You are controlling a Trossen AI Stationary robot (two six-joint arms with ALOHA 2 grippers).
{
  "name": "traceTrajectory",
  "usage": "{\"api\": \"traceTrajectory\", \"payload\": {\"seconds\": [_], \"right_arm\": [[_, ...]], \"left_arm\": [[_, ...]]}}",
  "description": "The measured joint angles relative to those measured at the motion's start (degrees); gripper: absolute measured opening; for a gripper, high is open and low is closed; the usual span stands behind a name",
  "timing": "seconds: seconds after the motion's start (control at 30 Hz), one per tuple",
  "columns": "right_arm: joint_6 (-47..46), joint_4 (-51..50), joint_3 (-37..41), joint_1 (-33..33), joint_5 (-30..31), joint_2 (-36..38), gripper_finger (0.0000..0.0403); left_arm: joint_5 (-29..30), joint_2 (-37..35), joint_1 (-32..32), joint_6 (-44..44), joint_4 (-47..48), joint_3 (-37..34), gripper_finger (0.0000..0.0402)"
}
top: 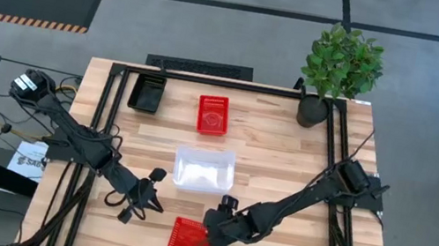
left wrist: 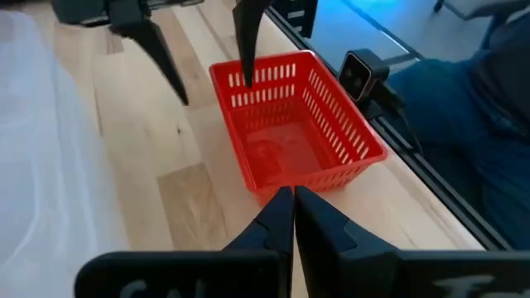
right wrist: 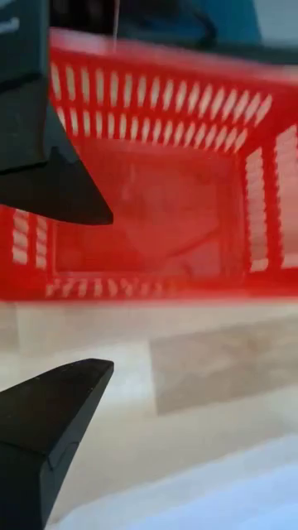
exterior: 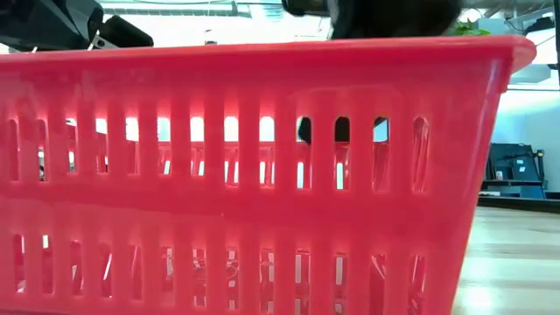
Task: Stack baskets by color
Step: Stack the bottom red bin on top of the top red bins
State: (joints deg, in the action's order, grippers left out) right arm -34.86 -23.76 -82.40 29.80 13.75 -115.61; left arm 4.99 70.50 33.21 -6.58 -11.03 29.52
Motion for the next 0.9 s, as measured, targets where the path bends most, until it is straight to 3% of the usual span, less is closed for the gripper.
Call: {"api": "traceTrajectory", "payload": {"seconds": [0.2,0.43,0.77,0.9], "right_arm": [[-2.66,2.45,2.83,-0.04,0.01,0.00,0.0269],[-4.32,6.33,5.16,0.11,-1.67,-1.15,0.0197],[-2.66,7.00,5.21,-0.69,-2.08,-1.83,0.0020],[-0.36,8.14,5.21,-0.69,-2.09,0.96,0.0017]], "left_arm": [[0.17,0.00,0.93,-4.34,1.95,0.00,0.0031],[2.40,0.00,2.38,-6.09,3.00,0.00,0.0058],[3.19,0.00,2.40,-6.56,3.37,0.01,0.0059],[3.17,0.00,2.40,-6.72,4.06,0.02,0.0059]]}}
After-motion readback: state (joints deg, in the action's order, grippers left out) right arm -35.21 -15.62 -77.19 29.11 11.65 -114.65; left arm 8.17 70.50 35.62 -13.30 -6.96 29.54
